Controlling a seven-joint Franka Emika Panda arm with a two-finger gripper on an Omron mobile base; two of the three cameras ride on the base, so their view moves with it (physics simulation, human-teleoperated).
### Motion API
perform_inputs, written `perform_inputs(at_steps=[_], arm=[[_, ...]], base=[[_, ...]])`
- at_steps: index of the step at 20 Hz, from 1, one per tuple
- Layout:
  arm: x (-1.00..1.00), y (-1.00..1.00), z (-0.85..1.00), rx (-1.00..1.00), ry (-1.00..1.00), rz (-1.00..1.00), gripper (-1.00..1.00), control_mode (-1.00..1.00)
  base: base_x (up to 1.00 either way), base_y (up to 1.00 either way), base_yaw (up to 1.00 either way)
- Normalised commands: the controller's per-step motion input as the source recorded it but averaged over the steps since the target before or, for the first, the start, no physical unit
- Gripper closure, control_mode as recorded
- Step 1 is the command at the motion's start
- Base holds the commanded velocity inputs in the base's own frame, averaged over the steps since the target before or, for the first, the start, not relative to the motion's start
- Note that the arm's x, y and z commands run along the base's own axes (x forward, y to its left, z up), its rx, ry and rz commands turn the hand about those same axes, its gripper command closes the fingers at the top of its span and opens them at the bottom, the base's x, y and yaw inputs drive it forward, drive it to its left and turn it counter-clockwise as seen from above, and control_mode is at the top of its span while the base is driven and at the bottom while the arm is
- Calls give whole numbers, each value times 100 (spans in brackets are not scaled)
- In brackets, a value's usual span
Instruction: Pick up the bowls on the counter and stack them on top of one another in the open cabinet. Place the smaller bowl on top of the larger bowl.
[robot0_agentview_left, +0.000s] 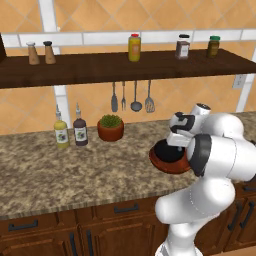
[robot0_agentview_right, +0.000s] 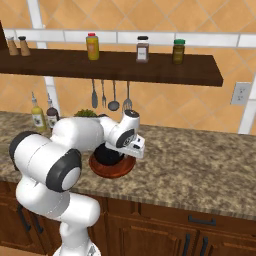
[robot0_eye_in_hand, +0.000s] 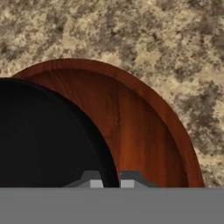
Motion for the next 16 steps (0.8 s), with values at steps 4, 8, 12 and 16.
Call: perform_inputs(at_steps=[4, 8, 12, 16], arm=[[0, -2, -25, 0, 0, 0, 100, -100], [0, 0, -20, 0, 0, 0, 100, -100], [0, -1, -14, -1, 0, 0, 100, -100], [-3, 0, -7, -1, 0, 0, -100, -100]], base=[[0, 0, 0], [0, 0, 0], [0, 0, 0], [0, 0, 0]])
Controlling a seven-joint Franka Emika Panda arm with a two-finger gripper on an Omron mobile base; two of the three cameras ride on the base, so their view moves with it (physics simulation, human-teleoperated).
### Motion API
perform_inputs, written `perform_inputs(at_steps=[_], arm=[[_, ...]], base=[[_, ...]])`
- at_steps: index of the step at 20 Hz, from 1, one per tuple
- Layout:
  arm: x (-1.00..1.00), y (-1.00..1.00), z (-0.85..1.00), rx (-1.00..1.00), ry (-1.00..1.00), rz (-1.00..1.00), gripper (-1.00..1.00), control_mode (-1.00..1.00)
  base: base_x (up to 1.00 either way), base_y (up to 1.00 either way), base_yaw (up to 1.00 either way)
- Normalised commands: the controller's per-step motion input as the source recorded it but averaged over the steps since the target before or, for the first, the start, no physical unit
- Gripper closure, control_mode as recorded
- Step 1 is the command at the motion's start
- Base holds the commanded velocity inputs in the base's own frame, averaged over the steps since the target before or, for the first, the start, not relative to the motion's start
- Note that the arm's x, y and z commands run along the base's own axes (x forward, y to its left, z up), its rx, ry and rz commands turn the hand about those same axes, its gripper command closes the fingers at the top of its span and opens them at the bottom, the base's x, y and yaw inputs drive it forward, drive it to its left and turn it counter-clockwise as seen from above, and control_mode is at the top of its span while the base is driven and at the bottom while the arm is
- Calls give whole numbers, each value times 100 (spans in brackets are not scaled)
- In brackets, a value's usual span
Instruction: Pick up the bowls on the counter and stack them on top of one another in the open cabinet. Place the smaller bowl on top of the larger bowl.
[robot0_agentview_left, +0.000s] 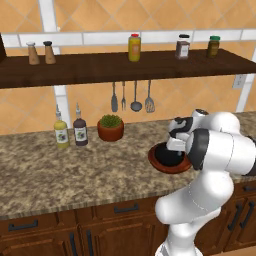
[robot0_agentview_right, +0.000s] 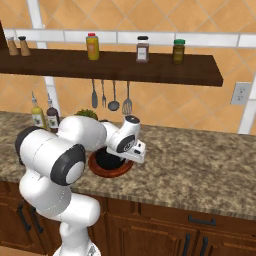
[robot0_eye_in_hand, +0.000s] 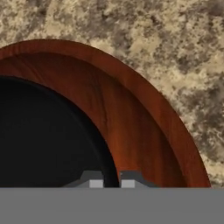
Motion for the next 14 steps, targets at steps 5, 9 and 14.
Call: perform_inputs(at_steps=[5, 9, 14], arm=[[-19, 0, 30, 0, -7, 0, -100, -100], [-8, -5, 51, 1, -4, 0, -100, -100], [-4, -49, 13, 3, 0, 0, -100, -100]], base=[[0, 0, 0], [0, 0, 0], [0, 0, 0]])
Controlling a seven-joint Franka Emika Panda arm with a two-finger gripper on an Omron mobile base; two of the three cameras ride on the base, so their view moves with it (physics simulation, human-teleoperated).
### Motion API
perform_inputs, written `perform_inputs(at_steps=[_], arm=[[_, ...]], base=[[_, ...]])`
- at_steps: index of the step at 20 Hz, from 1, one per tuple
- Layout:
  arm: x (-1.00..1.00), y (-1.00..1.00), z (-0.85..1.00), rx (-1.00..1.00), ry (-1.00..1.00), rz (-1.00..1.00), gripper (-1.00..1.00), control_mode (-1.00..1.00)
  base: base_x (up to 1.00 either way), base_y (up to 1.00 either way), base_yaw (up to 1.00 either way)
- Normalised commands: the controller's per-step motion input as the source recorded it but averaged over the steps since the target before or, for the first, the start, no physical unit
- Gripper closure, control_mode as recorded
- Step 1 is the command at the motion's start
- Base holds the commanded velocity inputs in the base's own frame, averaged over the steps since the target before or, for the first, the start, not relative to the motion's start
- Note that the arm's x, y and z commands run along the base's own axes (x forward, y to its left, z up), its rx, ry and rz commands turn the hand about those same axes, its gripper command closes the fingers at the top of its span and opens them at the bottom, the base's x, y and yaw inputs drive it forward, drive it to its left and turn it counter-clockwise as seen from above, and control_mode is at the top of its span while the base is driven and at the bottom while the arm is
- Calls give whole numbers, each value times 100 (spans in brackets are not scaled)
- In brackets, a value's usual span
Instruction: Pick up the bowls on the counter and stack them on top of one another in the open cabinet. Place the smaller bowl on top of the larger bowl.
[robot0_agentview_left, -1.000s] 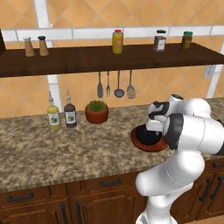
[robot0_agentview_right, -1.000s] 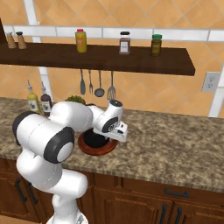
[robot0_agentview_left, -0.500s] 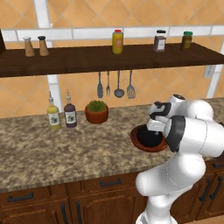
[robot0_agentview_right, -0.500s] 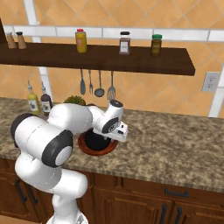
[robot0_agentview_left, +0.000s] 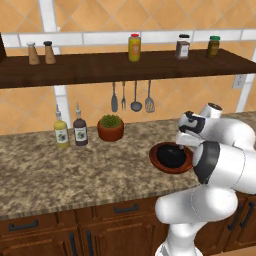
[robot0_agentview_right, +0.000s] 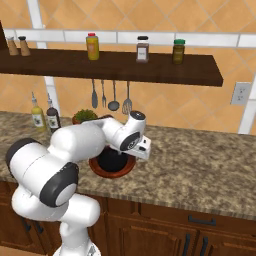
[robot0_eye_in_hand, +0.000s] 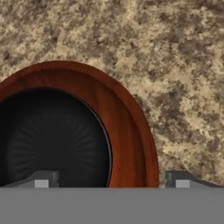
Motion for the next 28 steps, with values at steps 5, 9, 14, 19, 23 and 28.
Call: perform_inputs(at_steps=[5, 9, 14, 19, 23, 28], arm=[[0, -39, -1, 0, 0, 0, -100, -100], [7, -11, -16, 5, 4, 0, -100, -100], [0, -1, -23, 7, 3, 0, -100, -100], [1, 0, -18, 4, 0, 0, -100, -100], [2, 4, -21, 1, 0, 0, -100, -100], [1, 16, -23, 0, 0, 0, -100, -100]], base=[[0, 0, 0], [0, 0, 0], [0, 0, 0], [0, 0, 0], [0, 0, 0], [0, 0, 0]])
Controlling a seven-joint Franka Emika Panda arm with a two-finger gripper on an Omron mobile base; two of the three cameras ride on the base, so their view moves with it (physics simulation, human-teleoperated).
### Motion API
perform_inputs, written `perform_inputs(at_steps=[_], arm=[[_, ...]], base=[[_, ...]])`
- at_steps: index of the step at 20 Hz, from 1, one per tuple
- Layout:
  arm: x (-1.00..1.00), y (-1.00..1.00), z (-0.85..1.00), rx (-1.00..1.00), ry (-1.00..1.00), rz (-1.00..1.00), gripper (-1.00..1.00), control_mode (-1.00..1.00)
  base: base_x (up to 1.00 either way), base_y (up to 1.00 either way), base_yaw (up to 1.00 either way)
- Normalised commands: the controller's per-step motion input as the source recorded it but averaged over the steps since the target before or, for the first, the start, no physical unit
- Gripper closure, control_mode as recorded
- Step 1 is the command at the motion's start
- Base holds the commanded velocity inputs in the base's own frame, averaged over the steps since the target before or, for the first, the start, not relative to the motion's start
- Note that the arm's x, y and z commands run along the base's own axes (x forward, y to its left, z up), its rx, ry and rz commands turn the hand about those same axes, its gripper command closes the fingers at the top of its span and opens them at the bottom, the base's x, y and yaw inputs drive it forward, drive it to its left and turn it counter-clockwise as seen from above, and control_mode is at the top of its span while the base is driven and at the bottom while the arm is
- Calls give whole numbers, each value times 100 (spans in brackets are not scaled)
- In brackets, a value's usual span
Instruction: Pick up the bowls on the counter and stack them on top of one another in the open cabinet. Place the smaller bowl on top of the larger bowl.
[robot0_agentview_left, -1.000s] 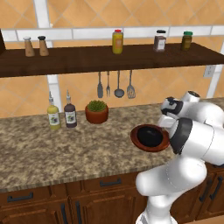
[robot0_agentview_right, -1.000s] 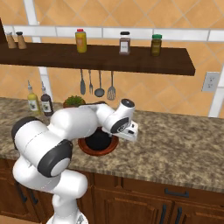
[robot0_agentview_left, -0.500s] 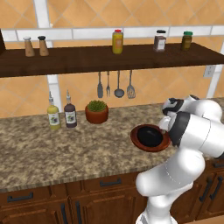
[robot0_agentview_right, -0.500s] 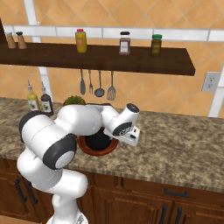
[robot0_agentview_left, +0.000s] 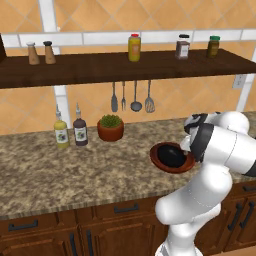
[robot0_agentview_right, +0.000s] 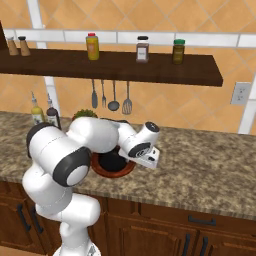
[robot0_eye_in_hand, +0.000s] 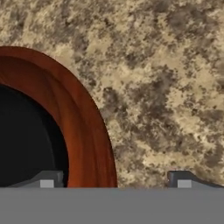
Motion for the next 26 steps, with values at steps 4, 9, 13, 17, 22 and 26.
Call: perform_inputs(at_steps=[4, 9, 13, 17, 22, 26], arm=[[0, 21, -15, 0, 0, 0, 100, -100], [-1, 5, -1, 0, -1, 0, 100, -100], [-19, 0, 0, 3, -2, 0, 100, -100], [-37, 0, 14, 8, 0, -2, 100, -100], [-28, 0, 22, 9, 2, -9, 100, -100], [-11, 0, 22, 10, 7, -17, 100, -100]], base=[[0, 0, 0], [0, 0, 0], [0, 0, 0], [0, 0, 0], [0, 0, 0], [0, 0, 0]])
